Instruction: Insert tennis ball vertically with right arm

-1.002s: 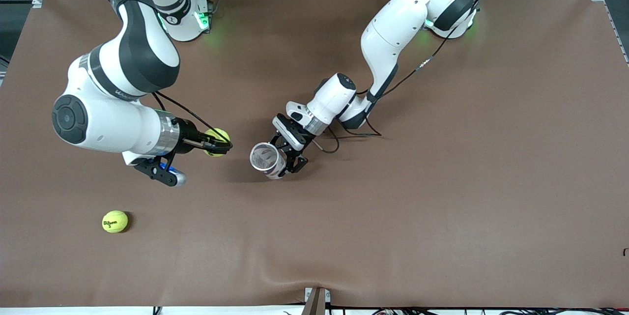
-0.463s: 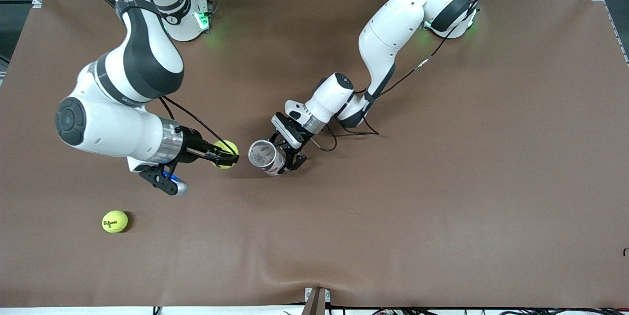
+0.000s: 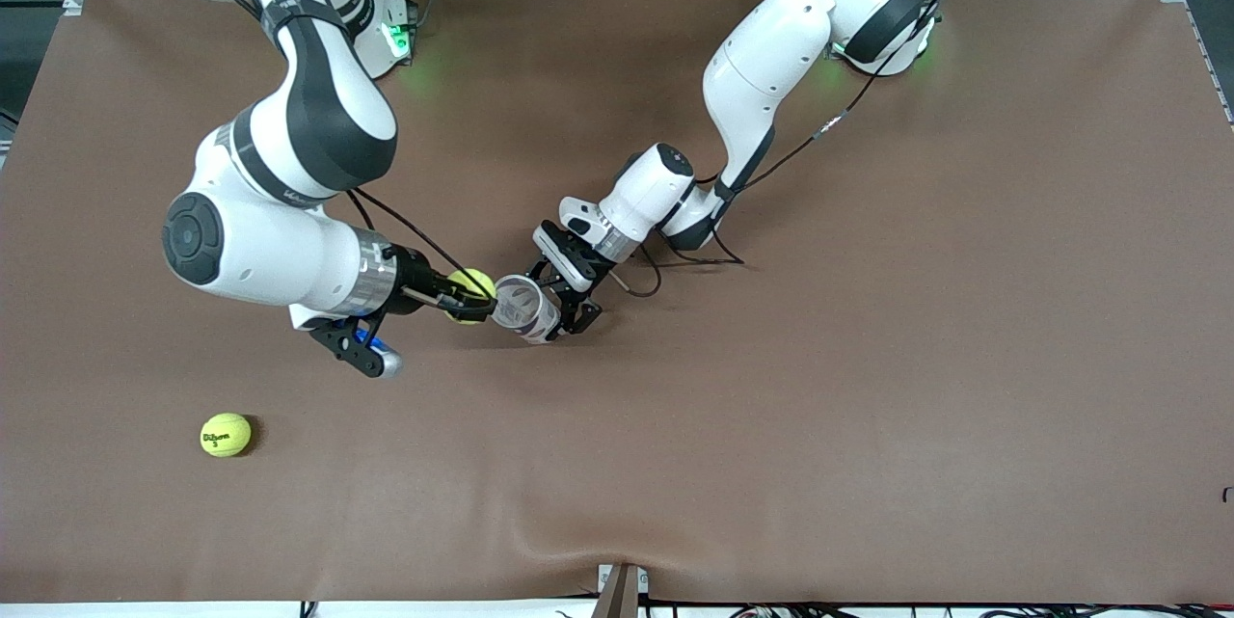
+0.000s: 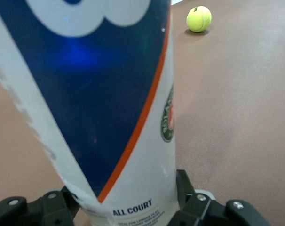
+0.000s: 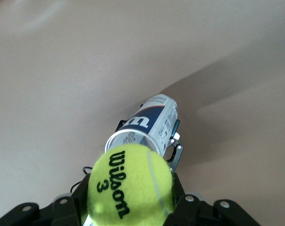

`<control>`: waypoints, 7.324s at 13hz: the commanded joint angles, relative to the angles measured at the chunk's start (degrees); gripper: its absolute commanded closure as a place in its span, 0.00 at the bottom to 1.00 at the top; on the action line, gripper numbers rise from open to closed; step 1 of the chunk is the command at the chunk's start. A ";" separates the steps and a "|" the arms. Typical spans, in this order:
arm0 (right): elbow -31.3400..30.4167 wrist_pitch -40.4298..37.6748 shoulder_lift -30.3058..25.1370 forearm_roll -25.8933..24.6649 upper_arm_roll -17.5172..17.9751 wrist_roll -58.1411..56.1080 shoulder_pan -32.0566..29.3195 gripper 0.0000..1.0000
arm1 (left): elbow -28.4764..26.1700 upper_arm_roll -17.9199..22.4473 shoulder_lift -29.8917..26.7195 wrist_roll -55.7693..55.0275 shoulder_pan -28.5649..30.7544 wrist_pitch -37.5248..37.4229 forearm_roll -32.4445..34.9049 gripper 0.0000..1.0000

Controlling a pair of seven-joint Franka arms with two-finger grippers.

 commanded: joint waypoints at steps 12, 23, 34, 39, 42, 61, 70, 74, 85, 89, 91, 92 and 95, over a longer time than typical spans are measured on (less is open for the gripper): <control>0.60 0.35 4.80 0.29 -0.44 3.54 3.58 0.58 | 1.08 0.36 0.68 -0.58 -0.79 1.20 -0.77 0.14; 1.21 0.08 5.51 0.29 -0.44 3.19 3.14 0.00 | 1.17 0.36 0.42 -0.58 -0.70 1.20 -0.77 0.14; 0.86 -3.52 4.10 -10.07 -0.88 -18.93 -12.49 0.00 | 1.08 0.36 0.42 -0.58 -0.61 1.20 -0.77 0.14; 1.21 0.85 7.97 -17.73 -0.88 -32.74 -18.39 0.00 | 1.25 0.45 0.24 -0.58 -0.53 1.20 -0.77 0.14; 1.12 10.68 11.48 -20.79 -0.88 -43.36 -20.58 0.00 | 1.25 0.45 0.24 -0.58 -0.53 1.20 -0.77 0.14; -0.11 40.07 24.15 -25.29 -0.44 -68.01 -29.12 0.01 | 1.25 0.53 0.25 -0.67 -0.53 1.20 -0.77 0.14; -1.16 36.40 22.05 -21.33 -0.18 -65.90 -26.66 0.38 | 1.25 0.53 0.33 -0.58 -0.44 1.20 -0.77 0.14; -0.72 23.94 13.98 -21.25 -0.18 -58.10 -21.22 0.38 | 1.25 0.53 0.33 -0.58 -0.61 1.20 -0.77 0.14; -0.37 7.64 1.82 -20.45 0.35 -7.40 3.03 0.38 | 1.25 0.53 0.33 -0.58 -0.53 1.20 -0.77 0.14; -0.28 7.47 1.30 -20.54 0.18 2.21 8.23 0.38 | 1.25 0.53 0.25 -0.67 -0.61 1.28 -0.77 0.14; -0.28 4.58 1.38 -20.54 0.18 2.66 8.24 0.38 | 1.25 0.53 0.16 -0.67 -0.53 1.29 -0.77 0.14; -0.37 3.00 1.38 -20.54 0.18 2.74 8.32 0.38 | 1.25 0.53 0.07 -0.67 -0.35 1.29 -0.77 0.14; -0.90 2.10 1.91 -20.54 0.18 2.83 8.85 0.38 | 1.25 0.45 -0.11 -0.67 -0.09 1.28 -0.77 0.14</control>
